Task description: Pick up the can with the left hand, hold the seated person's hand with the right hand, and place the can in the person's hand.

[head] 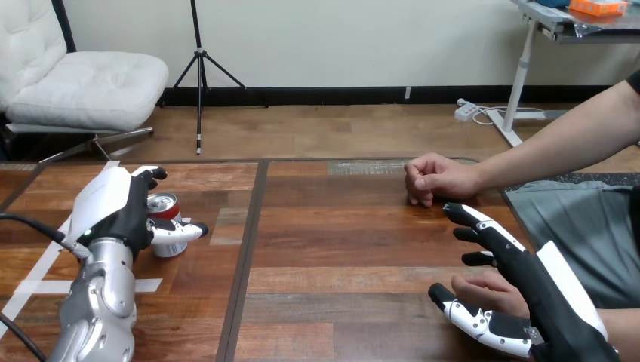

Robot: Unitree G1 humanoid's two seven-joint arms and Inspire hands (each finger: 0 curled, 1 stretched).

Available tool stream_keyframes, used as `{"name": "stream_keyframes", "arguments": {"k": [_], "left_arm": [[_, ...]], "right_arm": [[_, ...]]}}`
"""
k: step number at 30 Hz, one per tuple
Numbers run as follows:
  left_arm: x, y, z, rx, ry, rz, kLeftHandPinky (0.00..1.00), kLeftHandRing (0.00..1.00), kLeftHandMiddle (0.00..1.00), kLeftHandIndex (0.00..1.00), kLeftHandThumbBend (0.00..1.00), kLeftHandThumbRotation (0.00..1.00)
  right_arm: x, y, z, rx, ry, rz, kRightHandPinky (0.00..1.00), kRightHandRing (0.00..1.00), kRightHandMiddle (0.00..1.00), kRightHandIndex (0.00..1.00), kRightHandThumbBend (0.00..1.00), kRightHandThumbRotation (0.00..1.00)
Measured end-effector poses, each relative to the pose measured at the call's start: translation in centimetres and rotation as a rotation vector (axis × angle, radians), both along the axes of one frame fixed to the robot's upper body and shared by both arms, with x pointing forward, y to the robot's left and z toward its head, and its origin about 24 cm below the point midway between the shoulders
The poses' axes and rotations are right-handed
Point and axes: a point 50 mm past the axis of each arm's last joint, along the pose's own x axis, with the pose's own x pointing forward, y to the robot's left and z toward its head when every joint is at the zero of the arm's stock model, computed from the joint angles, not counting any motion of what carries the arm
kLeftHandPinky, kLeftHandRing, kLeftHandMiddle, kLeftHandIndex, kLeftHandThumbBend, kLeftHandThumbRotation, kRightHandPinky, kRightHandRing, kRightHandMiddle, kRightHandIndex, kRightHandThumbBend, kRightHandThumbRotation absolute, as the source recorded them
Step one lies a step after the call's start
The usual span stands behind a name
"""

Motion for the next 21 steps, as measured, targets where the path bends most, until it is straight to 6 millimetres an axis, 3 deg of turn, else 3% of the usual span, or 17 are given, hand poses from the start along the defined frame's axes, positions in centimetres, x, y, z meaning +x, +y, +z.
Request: {"name": "stream_keyframes", "arguments": {"k": [21], "left_arm": [[-0.04, -0.22, -0.33, 0.019, -0.015, -0.001, 0.71, 0.83, 0.87, 0.86, 0.77, 0.25]], "right_arm": [[-0.01, -0.02, 0.01, 0.002, -0.001, 0.0, 0.77, 0.88, 0.91, 0.89, 0.42, 0.09]]}}
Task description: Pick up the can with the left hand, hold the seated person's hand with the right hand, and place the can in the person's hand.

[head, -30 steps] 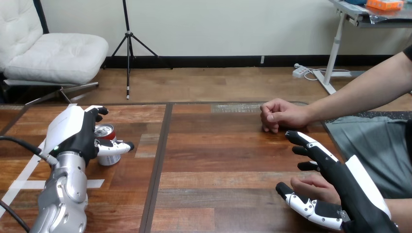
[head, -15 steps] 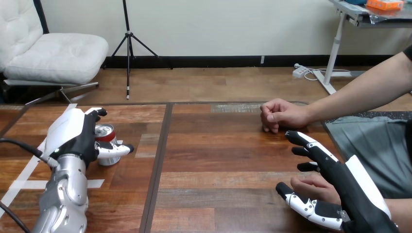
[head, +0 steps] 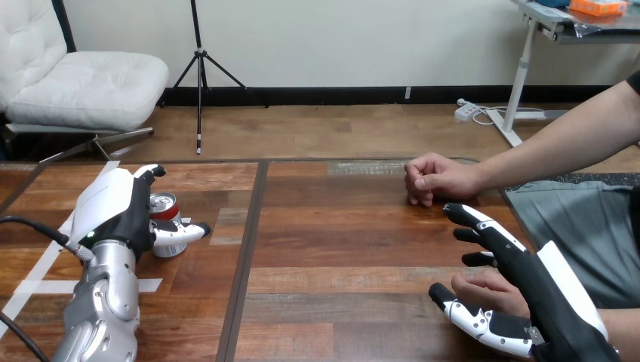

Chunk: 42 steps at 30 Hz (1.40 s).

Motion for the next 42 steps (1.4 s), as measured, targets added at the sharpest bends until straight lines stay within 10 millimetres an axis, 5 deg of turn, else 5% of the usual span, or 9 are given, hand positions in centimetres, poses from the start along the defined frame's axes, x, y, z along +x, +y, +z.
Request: {"name": "stream_keyframes", "arguments": {"k": [42], "left_arm": [[0.05, -0.06, 0.28, 0.035, -0.103, 0.059, 0.68, 0.81, 0.86, 0.86, 0.74, 0.24]], "right_arm": [[0.0, -0.04, 0.01, -0.002, 0.0, 0.0, 0.78, 0.88, 0.91, 0.9, 0.42, 0.12]]}}
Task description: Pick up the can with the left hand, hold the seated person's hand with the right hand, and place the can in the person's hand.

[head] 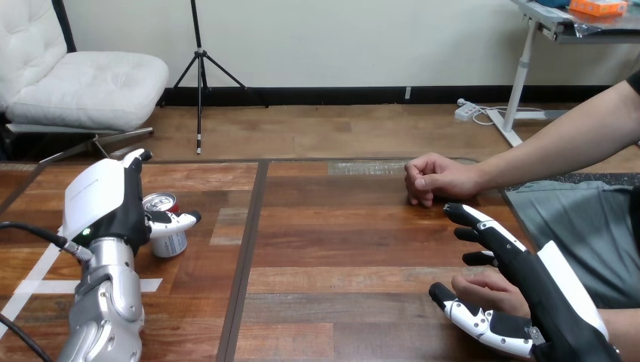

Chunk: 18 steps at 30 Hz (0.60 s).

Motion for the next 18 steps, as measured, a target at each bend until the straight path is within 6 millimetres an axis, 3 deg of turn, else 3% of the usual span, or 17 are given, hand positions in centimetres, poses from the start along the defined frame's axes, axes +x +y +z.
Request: {"name": "stream_keyframes", "arguments": {"k": [18], "left_arm": [[0.33, 0.15, 0.12, 0.009, -0.014, 0.022, 0.64, 0.77, 0.82, 0.82, 0.74, 0.21]], "right_arm": [[0.0, -0.13, 0.04, -0.007, 0.0, 0.0, 0.8, 0.89, 0.92, 0.89, 0.42, 0.1]]}}
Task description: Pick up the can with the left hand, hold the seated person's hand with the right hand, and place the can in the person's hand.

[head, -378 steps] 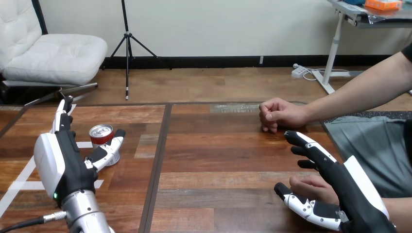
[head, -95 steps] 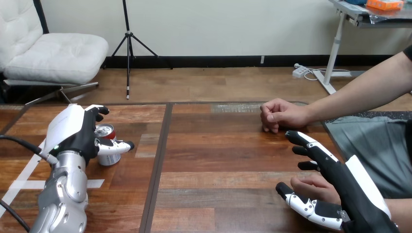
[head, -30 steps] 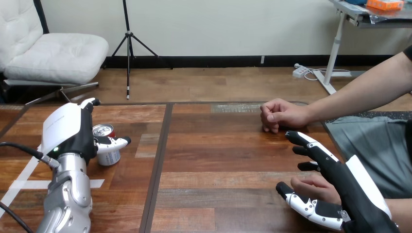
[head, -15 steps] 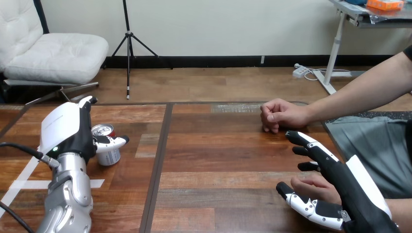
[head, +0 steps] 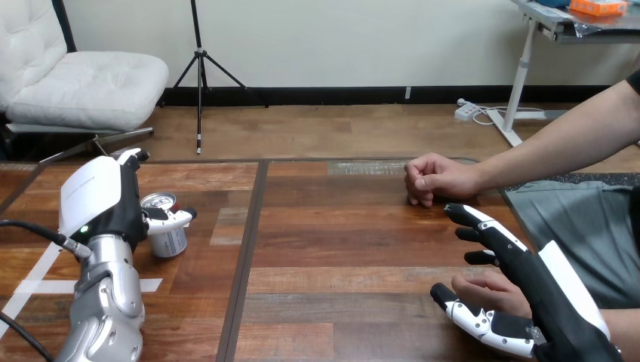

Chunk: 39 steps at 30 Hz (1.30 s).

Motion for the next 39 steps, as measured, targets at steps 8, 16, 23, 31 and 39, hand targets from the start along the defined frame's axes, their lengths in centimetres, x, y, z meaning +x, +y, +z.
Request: {"name": "stream_keyframes", "arguments": {"k": [8, 16, 23, 31, 39], "left_arm": [[0.1, -0.1, 0.1, -0.006, -0.008, 0.0, 0.64, 0.77, 0.81, 0.81, 0.75, 0.2], [0.2, -0.2, 0.2, -0.015, -0.019, -0.002, 0.65, 0.77, 0.81, 0.81, 0.76, 0.2], [0.4, -0.2, 0.2, -0.018, -0.006, 0.002, 0.66, 0.78, 0.82, 0.82, 0.76, 0.21], [0.9, 0.0, 0.0, -0.045, 0.031, 0.007, 0.68, 0.81, 0.84, 0.83, 0.75, 0.21], [1.2, 0.1, -0.3, -0.055, 0.072, 0.008, 0.7, 0.83, 0.86, 0.85, 0.75, 0.21]], "right_arm": [[0.0, -0.1, 0.0, -0.006, 0.0, 0.001, 0.8, 0.89, 0.92, 0.9, 0.43, 0.1], [0.0, -0.2, 0.1, -0.015, 0.001, 0.005, 0.8, 0.89, 0.92, 0.89, 0.43, 0.1], [0.0, -0.2, 0.1, -0.011, 0.001, 0.006, 0.8, 0.88, 0.92, 0.89, 0.43, 0.09], [0.0, -0.2, 0.1, -0.012, 0.001, 0.006, 0.8, 0.88, 0.91, 0.89, 0.43, 0.09], [0.0, -0.2, 0.1, -0.012, 0.001, 0.006, 0.8, 0.88, 0.91, 0.89, 0.43, 0.09]]}}
